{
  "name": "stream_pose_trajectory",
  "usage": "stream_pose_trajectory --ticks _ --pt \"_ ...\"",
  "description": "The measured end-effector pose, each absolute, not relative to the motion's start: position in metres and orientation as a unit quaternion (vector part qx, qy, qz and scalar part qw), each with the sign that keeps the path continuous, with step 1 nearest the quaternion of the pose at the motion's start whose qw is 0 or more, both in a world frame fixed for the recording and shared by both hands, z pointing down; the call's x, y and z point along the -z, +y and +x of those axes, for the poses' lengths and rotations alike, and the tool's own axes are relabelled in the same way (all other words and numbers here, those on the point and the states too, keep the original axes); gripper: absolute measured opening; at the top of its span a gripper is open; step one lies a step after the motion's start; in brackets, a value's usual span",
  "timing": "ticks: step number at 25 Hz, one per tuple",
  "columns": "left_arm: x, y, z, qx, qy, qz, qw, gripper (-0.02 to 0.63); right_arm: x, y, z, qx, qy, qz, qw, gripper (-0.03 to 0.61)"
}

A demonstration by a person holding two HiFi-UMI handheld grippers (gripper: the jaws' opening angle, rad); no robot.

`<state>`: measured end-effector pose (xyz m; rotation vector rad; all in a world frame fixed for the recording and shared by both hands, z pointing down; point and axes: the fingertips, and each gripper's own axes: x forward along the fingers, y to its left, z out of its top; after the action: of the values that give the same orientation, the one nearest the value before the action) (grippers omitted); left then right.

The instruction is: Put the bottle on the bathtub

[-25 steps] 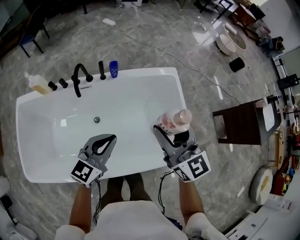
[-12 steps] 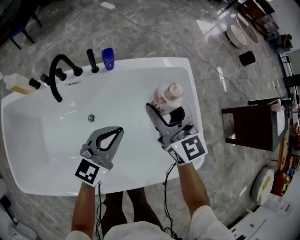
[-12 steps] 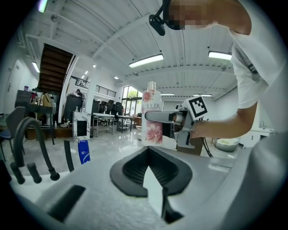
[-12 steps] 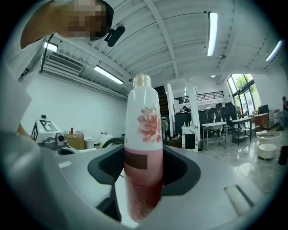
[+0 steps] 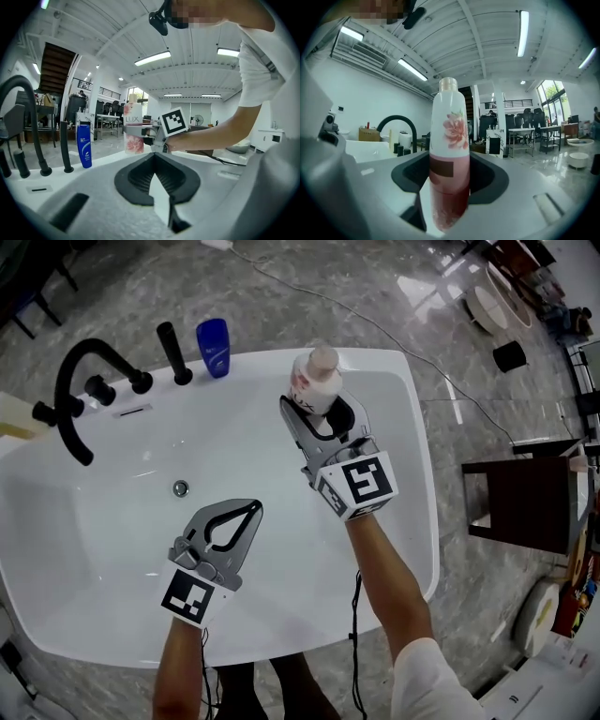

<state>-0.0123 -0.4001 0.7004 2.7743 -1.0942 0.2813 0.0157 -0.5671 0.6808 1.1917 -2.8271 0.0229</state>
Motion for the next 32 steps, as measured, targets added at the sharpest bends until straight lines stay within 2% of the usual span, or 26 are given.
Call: stream_pose_trajectory --ticks 16,21,32 --pt "-0.728 -0.427 -0.018 -0.082 -0.372 0.923 0.064 0.002 -0.773 -0.707 -0.024 0.003 -0.880 0.473 0.030 0.247" --pt "-0.724 -0.415 -0.015 -0.069 -0.368 0.924 0.077 0.003 -0.773 -0.710 -0.016 -0.010 -0.880 0.475 -0.008 0.245" --pt "-0.701 -0.429 -0.004 -0.069 -0.366 0.927 0.054 0.003 -0.779 -0.664 0.005 -0.036 -0.893 0.449 0.011 0.261"
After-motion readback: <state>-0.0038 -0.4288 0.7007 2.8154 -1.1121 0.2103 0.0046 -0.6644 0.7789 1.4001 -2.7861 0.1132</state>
